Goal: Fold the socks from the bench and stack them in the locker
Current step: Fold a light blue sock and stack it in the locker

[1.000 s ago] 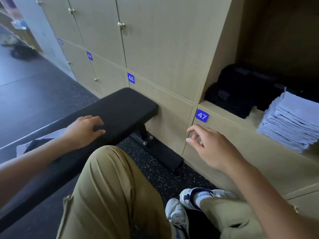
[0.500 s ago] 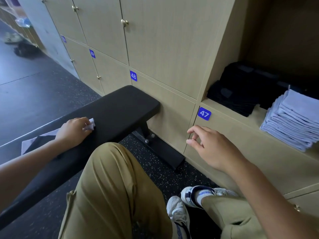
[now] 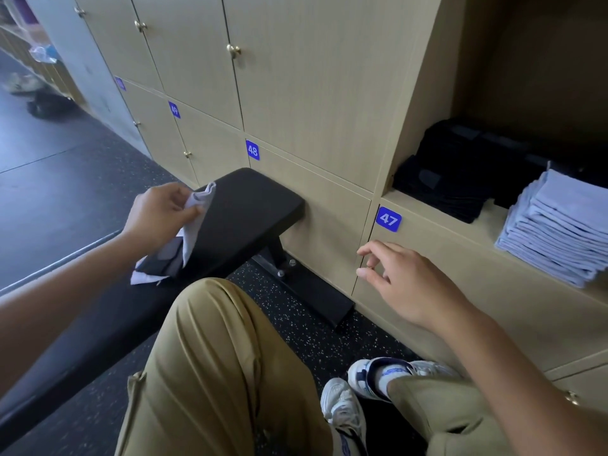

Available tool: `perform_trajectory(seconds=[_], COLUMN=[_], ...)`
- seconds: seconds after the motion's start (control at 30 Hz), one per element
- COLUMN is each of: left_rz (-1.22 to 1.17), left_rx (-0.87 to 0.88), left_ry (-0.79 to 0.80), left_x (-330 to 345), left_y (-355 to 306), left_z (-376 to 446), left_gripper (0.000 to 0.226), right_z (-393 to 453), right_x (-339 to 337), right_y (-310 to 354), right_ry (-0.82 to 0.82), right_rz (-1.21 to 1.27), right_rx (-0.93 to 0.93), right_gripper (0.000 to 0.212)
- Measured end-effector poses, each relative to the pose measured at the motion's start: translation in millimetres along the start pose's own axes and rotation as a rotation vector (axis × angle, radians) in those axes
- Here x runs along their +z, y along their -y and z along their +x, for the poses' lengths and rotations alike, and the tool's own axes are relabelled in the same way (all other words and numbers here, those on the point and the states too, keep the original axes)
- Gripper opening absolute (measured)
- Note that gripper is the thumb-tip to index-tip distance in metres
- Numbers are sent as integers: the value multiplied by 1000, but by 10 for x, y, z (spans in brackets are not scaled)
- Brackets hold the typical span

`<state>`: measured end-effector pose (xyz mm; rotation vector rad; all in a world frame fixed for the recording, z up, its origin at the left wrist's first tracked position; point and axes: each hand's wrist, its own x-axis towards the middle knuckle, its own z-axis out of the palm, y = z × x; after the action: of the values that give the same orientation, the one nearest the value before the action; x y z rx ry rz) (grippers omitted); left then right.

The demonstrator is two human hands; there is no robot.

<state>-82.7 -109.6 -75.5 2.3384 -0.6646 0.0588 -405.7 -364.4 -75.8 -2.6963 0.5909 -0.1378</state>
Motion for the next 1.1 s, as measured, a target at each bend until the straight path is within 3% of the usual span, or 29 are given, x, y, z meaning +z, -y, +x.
perform_trajectory(seconds=[0.47, 0.83, 1.1], left_rz=[-319, -541, -767], left_rx=[123, 253, 344], left_ry=[-191, 132, 395], left_x=[-197, 76, 123], left_y=[-734, -1359, -1702], left_z=[406, -159, -524], left_gripper=[10, 10, 16], right_z=[-14, 10, 23], right_x=[0, 2, -10], right_y=[-9, -17, 50], right_ry=[-14, -41, -62], right_rz=[18, 125, 658], right_rx=[3, 13, 62], right_gripper=[32, 36, 59])
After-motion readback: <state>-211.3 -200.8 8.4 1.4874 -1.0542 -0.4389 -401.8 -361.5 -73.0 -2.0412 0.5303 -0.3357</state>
